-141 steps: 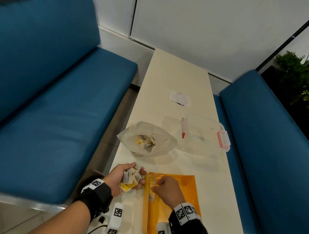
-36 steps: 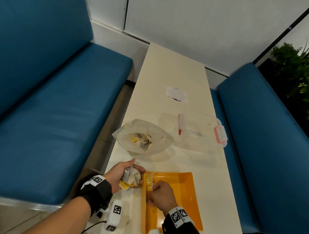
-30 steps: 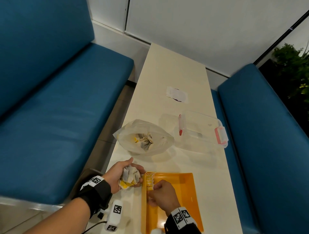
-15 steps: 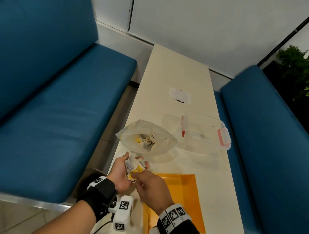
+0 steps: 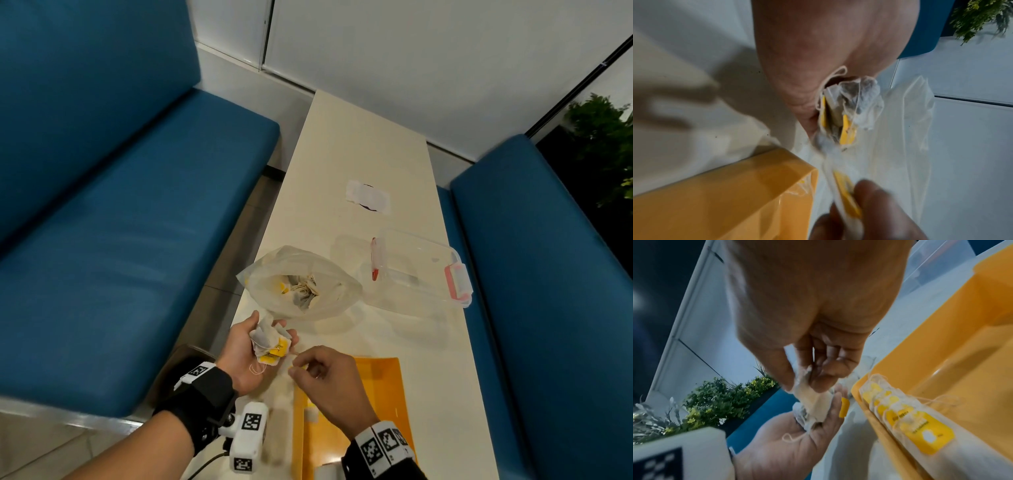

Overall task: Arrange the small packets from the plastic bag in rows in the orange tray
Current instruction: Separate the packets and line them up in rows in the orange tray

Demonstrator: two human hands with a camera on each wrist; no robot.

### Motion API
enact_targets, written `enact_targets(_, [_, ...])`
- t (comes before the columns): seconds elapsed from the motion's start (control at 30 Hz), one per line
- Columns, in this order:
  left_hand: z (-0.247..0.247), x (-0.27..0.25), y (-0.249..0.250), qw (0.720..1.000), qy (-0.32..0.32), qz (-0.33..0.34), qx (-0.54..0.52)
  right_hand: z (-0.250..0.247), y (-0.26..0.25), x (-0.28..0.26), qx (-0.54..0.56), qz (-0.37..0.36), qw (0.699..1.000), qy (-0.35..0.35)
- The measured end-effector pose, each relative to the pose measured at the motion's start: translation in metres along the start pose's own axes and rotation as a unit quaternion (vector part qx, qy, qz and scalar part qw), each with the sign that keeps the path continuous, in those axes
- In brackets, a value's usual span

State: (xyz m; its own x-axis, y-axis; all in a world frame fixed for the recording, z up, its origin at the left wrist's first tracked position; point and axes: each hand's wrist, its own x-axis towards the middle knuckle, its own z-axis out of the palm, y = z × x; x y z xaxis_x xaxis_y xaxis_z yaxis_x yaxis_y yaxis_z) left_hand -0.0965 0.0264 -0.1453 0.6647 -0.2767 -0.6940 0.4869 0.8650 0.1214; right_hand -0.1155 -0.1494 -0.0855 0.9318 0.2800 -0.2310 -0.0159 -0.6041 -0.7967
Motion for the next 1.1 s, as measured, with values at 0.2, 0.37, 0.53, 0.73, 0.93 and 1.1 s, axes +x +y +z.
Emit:
enact_targets(0.2, [-0.009,0.004,0.001,1.0,0.02,0.005,0.008,-0.026,0.009,0.004,-0.095,0.048,0.994,-0.03])
enact_targets(0.37, [-0.009,0.001,0.001,0.999,0.017,0.004,0.038,-0.039,0.014,0.0,-0.146,0.053,0.987,-0.035])
enact_targets(0.53, [-0.006,-0.001,0.003,0.998,0.006,0.004,0.055,-0.043,0.024,-0.01,-0.093,0.09,0.991,-0.036])
enact_targets(0.73, [-0.008,0.001,0.004,0.996,-0.001,-0.001,0.09,-0.038,0.037,-0.018,-0.081,0.131,0.986,-0.067])
enact_targets(0.93, [-0.007,0.001,0.003,0.994,-0.009,-0.002,0.111,-0.033,0.04,-0.025,-0.099,0.153,0.977,-0.112])
enact_targets(1.1, [-0.006,0.003,0.002,0.992,-0.014,-0.003,0.125,-0.021,0.046,-0.028,-0.118,0.174,0.969,-0.132])
